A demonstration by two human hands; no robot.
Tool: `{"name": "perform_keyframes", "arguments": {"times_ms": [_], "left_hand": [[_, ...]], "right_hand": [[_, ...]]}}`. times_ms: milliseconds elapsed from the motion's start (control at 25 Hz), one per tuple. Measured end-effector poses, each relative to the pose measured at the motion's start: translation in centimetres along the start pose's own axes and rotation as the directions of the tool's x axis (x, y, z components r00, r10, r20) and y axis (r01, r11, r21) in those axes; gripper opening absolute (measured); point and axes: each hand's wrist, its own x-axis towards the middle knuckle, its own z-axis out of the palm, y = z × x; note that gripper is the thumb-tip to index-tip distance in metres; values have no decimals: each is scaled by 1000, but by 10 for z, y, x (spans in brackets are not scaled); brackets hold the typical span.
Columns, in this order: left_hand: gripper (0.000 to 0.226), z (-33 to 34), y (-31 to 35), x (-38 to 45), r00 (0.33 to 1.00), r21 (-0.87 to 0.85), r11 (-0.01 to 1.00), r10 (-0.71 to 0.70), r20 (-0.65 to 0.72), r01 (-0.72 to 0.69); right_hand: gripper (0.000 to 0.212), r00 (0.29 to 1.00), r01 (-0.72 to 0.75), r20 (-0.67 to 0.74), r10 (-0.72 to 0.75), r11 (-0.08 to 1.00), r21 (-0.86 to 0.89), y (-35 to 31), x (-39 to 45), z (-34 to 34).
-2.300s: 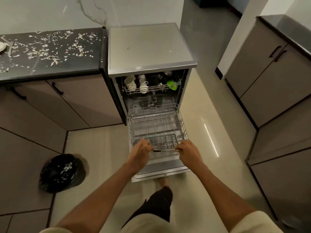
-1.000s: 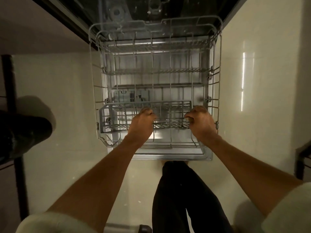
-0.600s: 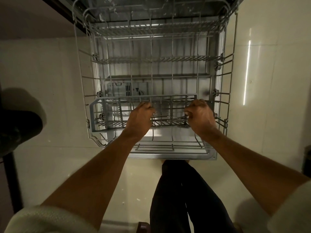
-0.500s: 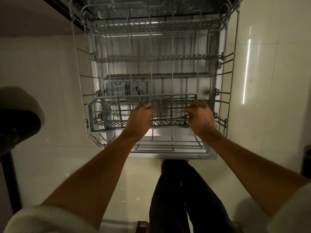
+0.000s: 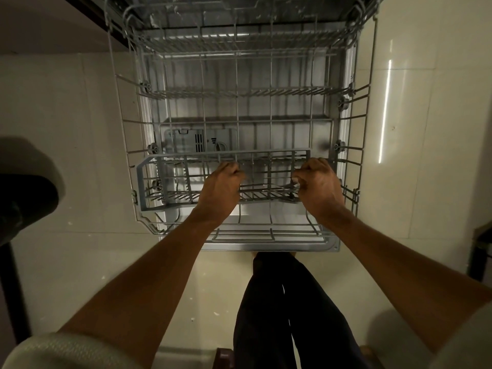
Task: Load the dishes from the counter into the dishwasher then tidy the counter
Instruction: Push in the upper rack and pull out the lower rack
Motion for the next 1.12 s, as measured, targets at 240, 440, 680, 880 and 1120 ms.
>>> {"name": "perform_keyframes", "arguments": {"times_ms": [240,440,680,880,1120], "left_hand": [[47,4,-4,3,999,1,1000,-6,37,6],[48,6,-5,5,999,-2,1000,-30,42,30],[47,4,-5,4,998,-19,999,-42,45,43],[49,-12,-1,-5,998,-40,998,-57,31,58],[53,-59,18,-46,996,-55,995,-90,-29,88]], "right_hand": [[28,998,-33,45,34,999,-16,-2,3,6],[21,999,-38,29,38,999,-4,-3,5,9],[22,1000,-23,4,23,1000,-4,-3,1,12],[20,1000,6,8,-6,1000,-8,-12,-8,-2],[44,994,82,79,-75,993,-81,-52,-36,-47]]}}
